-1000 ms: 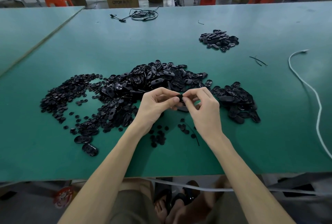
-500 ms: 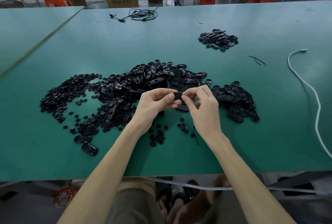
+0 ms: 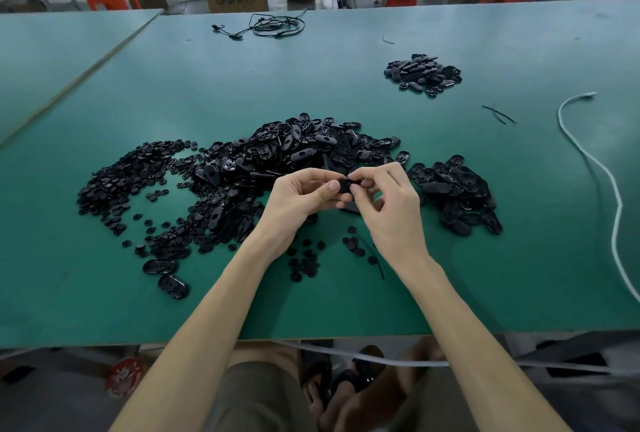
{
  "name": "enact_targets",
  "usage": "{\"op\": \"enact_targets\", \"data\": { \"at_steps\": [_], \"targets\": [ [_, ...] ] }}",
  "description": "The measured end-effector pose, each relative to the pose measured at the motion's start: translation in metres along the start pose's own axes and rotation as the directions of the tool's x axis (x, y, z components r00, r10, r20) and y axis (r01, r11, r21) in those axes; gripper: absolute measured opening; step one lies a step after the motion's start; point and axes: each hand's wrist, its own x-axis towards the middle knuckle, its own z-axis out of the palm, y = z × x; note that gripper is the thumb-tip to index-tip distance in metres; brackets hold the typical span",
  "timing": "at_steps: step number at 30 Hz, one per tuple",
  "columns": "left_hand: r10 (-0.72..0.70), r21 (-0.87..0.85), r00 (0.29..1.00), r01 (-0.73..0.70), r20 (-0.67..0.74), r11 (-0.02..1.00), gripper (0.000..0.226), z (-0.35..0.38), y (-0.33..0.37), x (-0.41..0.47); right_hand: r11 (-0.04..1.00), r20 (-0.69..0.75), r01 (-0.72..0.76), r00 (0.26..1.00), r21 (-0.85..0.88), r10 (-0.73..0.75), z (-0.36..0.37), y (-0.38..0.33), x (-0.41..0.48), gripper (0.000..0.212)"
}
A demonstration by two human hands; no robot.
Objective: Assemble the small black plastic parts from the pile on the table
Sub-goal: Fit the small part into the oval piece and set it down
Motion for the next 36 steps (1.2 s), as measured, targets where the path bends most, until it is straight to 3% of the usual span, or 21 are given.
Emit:
{"op": "enact_targets", "data": {
  "at_steps": [4, 18, 36],
  "targets": [
    [0.009, 0.015, 1.000, -0.009, 0.007, 1.000, 0.017, 0.0003, 0.0005, -0.0005, 0.999, -0.001, -0.001, 1.000, 0.048, 0.001, -0.0003, -0.0020, -0.0003, 0.010],
    [0.038, 0.040, 0.999, -0.038, 0.007, 0.998, 0.020, 0.0005, 0.0012, -0.0007, 0.995, -0.024, -0.097, 0.995, -0.024, 0.096, -0.0002, -0.0003, 0.0007, 0.011],
    [0.045, 0.068, 0.999, -0.047, 0.029, 0.997, 0.020, 0.0019, 0.0021, -0.0020, 0.966, 0.012, -0.216, 0.976, 0.142, 0.217, -0.0050, -0.0069, 0.0013, 0.013]
  ]
}}
